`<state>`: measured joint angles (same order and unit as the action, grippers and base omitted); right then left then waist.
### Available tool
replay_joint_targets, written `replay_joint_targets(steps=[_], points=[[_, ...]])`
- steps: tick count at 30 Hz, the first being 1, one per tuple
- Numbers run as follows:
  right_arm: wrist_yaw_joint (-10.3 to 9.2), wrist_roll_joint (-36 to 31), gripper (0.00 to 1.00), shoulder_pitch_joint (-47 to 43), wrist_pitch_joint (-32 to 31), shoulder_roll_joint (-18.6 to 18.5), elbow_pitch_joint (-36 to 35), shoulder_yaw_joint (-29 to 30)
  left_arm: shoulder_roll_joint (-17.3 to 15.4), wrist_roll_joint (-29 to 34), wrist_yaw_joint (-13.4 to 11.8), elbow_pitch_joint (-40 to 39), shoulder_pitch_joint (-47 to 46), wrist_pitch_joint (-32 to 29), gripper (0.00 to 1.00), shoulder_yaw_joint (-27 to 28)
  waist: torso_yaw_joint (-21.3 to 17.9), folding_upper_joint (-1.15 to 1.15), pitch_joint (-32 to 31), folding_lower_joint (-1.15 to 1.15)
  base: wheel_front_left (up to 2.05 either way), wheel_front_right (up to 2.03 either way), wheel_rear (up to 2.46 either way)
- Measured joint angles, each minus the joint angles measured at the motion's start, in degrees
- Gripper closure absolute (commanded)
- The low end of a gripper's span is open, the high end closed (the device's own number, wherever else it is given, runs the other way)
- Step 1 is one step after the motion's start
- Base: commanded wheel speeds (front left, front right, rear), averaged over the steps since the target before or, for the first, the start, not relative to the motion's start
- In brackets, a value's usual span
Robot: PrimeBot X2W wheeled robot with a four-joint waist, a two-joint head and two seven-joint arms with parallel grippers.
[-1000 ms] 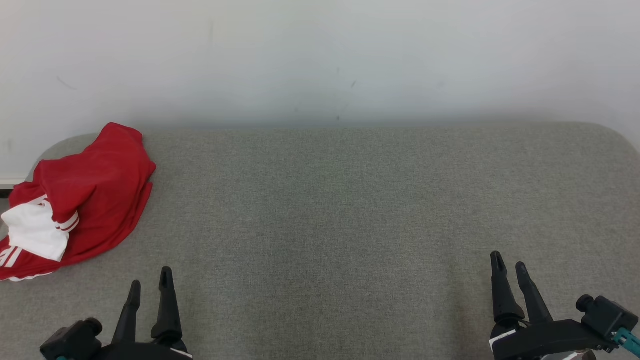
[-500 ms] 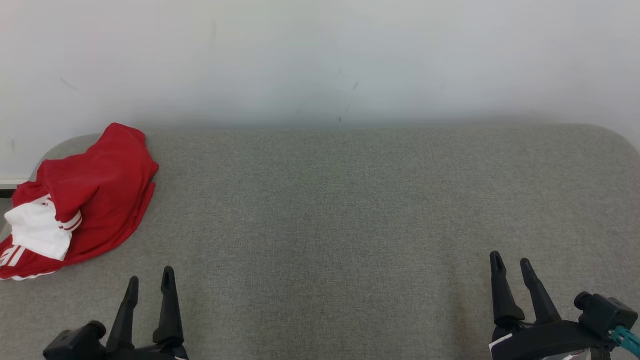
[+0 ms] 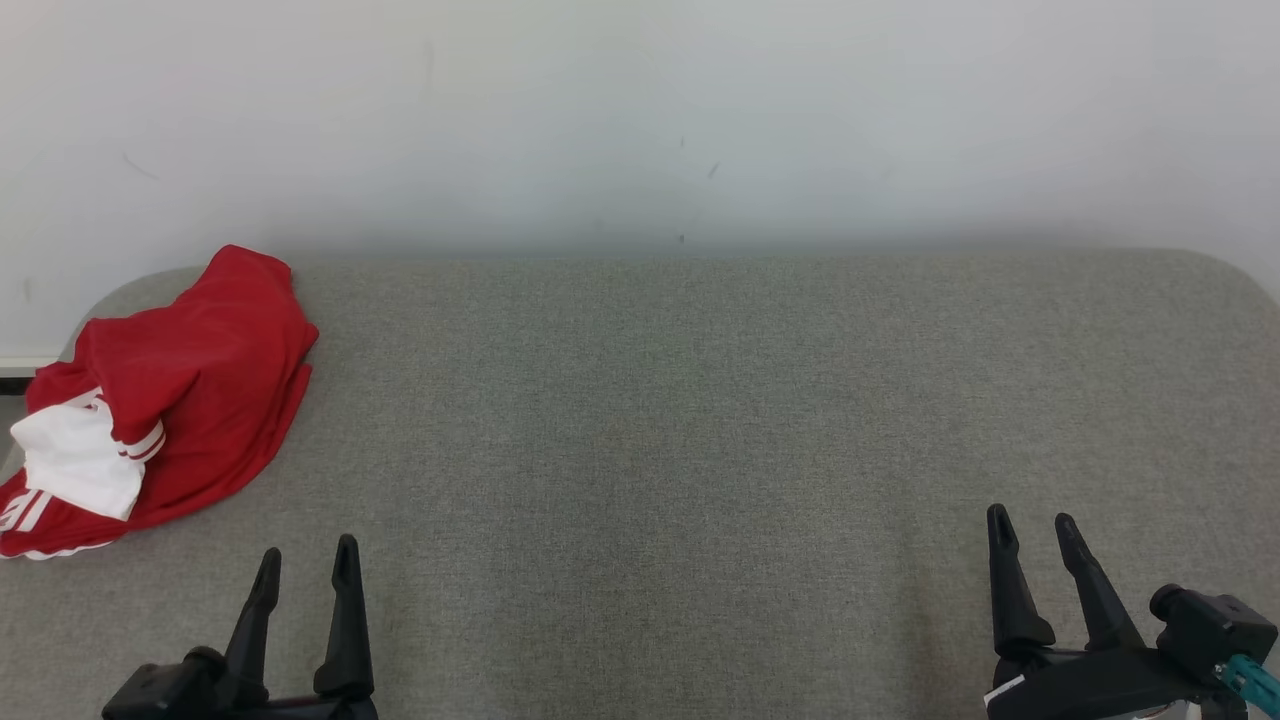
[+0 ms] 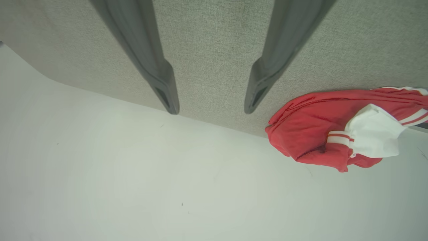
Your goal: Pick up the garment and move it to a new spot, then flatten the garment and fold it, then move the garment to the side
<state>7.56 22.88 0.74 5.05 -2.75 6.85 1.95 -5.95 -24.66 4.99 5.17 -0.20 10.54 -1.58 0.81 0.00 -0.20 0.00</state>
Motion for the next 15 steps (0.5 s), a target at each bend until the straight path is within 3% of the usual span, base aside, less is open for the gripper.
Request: replay_joint_targets(steps=[15], points=[[0.0,-6.5,0.0,-0.7,0.6,0.0,-1.0,-0.1,0.0,6.5,0.6,-0.9,0.4,1.8,0.0,0.1,0.2,0.0,-0.1,0.0,0.0,0.0,0.0]])
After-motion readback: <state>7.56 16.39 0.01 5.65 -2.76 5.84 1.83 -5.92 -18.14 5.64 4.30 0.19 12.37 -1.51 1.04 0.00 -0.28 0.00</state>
